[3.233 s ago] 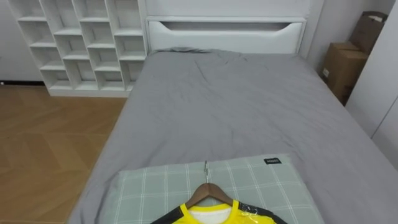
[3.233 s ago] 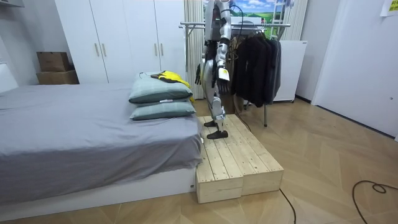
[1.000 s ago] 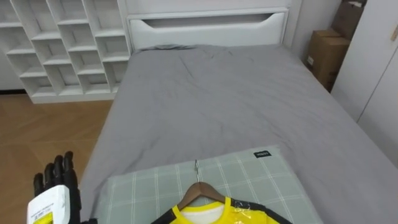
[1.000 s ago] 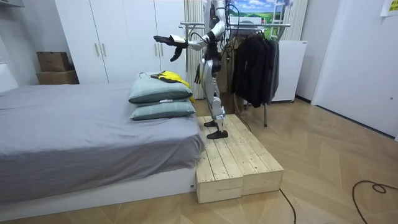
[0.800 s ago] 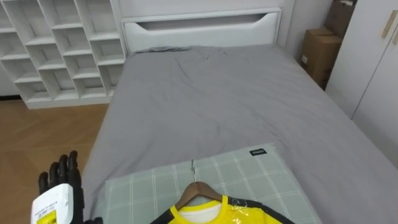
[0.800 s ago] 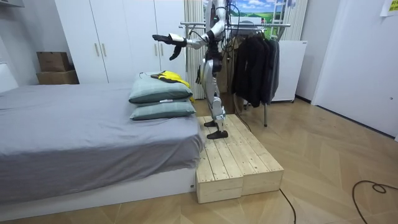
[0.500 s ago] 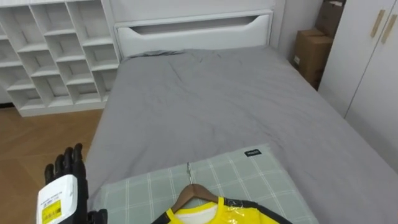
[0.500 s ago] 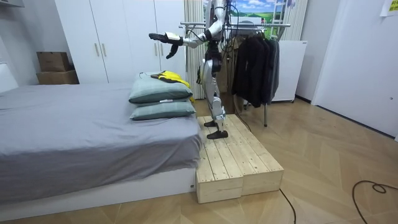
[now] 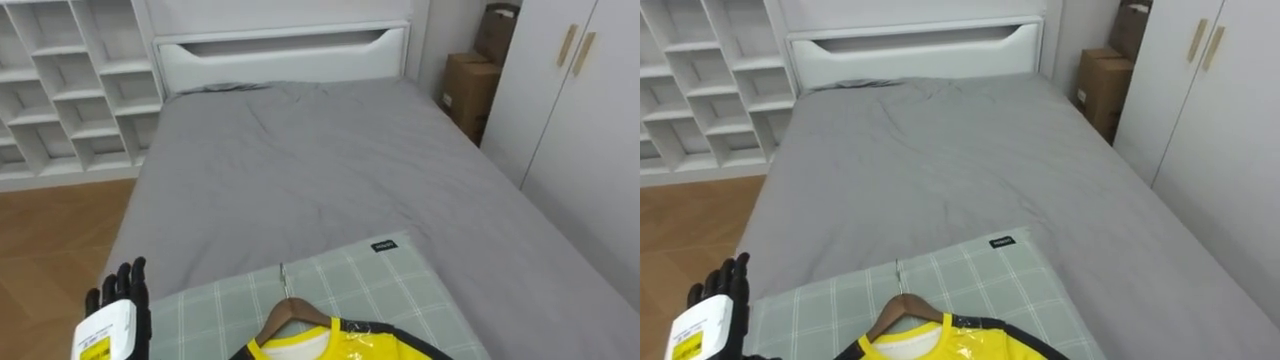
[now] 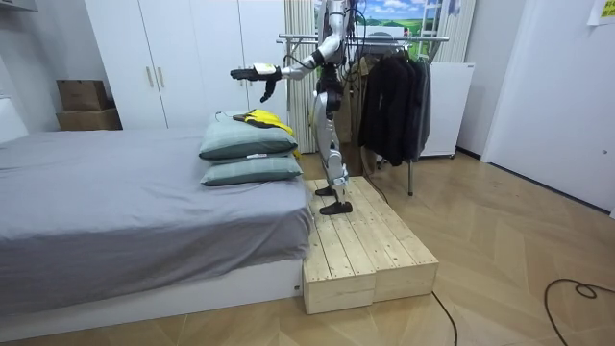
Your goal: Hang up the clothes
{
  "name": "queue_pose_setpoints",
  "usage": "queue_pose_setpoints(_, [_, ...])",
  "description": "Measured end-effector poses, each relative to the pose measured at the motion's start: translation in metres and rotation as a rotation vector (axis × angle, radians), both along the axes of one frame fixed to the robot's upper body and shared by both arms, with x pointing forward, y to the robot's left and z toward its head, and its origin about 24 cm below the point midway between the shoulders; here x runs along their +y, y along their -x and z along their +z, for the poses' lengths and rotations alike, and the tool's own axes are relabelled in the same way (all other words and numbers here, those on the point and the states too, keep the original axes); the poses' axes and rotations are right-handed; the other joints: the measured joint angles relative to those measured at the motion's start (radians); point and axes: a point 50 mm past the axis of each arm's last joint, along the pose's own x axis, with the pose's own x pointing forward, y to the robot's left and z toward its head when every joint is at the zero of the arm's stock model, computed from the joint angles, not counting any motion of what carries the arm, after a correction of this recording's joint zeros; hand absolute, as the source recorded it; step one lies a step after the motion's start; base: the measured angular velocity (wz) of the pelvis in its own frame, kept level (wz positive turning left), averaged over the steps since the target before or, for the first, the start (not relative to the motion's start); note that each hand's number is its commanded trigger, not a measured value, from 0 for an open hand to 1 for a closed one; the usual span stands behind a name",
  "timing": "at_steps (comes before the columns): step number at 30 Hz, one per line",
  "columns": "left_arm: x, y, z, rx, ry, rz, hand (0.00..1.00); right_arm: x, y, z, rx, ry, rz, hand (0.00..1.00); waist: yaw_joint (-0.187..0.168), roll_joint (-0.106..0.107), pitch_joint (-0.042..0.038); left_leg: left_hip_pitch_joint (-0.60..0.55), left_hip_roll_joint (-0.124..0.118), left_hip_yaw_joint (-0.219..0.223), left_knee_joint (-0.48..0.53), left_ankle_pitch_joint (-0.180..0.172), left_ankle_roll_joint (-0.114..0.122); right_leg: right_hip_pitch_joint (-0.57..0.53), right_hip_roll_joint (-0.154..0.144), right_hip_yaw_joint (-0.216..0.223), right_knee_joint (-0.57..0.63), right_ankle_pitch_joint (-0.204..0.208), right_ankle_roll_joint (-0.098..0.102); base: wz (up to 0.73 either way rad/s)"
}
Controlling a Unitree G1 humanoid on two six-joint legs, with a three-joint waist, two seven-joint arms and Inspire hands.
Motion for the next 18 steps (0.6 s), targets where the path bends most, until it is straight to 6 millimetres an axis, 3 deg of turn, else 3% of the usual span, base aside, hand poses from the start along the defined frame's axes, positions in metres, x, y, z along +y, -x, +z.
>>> queue_pose_setpoints(18, [-0.020, -0.014, -0.015, 0.213, 0.088, -0.121, 0.00, 0.001, -0.006, 0.000, -0.028, -0.018, -0.019, 0.00, -0.018, 0.007, 0.0023, -0.038, 0.002, 0.008, -0.005, 0.001, 0.002, -0.043, 0.002, 0.009, -0.003, 0.010, 0.001, -0.01])
